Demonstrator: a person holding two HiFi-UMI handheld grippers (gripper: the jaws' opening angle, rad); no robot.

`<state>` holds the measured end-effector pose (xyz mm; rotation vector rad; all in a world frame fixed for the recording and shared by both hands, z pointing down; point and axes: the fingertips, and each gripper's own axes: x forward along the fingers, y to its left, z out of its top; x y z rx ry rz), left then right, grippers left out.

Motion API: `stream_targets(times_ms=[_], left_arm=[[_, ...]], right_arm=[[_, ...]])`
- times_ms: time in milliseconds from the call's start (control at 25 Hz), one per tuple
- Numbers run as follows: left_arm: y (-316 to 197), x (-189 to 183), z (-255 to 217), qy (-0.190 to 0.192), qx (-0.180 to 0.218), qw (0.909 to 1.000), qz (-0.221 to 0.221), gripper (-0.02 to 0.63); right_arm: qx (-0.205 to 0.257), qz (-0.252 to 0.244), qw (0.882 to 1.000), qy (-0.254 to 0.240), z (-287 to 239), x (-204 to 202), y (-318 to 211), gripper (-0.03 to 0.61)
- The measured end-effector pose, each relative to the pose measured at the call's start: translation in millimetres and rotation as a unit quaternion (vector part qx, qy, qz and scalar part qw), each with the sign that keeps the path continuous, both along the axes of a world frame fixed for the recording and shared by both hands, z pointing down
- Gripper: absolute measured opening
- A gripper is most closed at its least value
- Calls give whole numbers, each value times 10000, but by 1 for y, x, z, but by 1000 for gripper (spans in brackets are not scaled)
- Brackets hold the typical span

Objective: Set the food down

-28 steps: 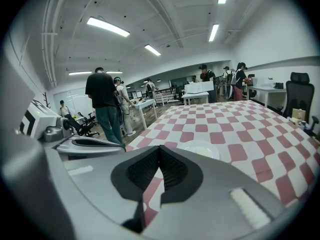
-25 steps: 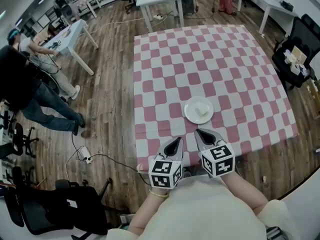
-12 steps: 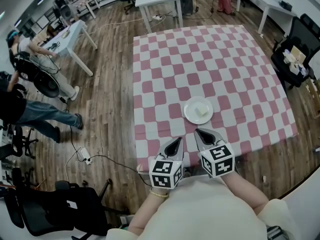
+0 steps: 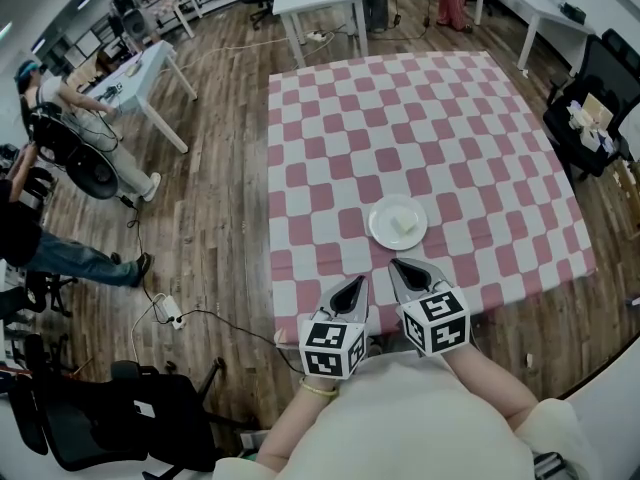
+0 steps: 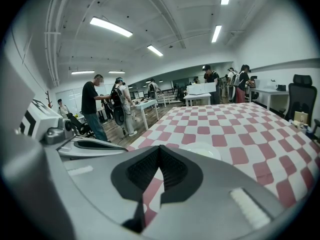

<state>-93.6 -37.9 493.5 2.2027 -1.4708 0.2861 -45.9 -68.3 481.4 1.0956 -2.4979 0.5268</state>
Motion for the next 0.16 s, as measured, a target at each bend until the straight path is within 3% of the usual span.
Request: stream_targets(times_ms=[160], left_arm=[[0, 0, 0, -10, 8, 10000, -11, 0]], right_arm=[[12, -12, 10000, -8, 0, 0, 0, 5]])
